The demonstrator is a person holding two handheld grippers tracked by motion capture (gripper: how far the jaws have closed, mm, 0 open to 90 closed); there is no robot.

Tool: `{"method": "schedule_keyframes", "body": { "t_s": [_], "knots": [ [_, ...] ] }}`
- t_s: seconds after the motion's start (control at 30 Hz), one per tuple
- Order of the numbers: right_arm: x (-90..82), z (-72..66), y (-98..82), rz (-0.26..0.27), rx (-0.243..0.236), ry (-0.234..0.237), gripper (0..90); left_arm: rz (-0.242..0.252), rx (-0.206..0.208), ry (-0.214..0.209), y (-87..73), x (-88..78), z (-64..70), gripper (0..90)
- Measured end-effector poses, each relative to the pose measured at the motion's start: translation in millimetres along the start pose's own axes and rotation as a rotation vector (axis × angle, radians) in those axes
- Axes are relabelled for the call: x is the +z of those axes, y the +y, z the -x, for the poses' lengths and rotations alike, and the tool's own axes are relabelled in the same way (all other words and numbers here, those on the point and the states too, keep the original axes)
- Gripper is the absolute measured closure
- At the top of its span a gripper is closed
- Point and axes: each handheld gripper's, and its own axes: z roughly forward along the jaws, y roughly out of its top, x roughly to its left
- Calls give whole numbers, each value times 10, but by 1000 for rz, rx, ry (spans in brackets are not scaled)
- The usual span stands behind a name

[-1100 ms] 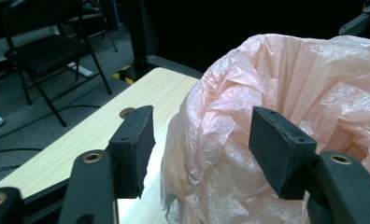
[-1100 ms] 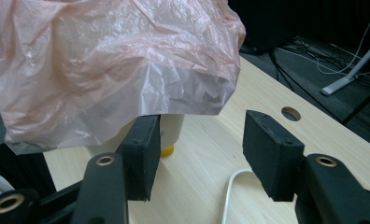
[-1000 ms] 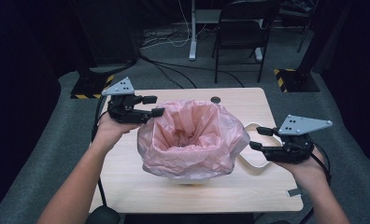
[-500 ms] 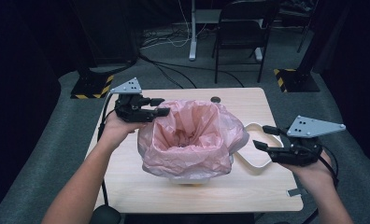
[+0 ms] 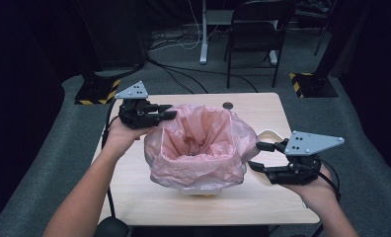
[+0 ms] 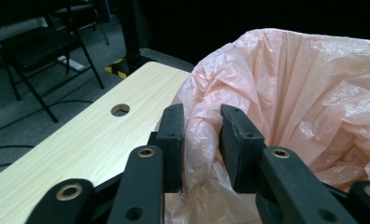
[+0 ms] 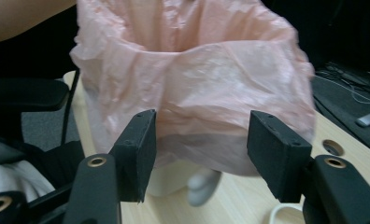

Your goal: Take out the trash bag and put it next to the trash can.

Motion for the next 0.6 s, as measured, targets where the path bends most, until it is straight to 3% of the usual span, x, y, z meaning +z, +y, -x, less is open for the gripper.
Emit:
{"method": "schedule_keyframes", "body": {
  "t_s": [0.27, 0.6],
  "knots": [
    [131, -115, 35, 3, -16, 65, 408, 9, 19, 10, 12, -38, 9, 738],
    [193, -208, 72, 25, -36, 93, 395, 30, 32, 4, 54, -102, 39, 768]
  ]
}}
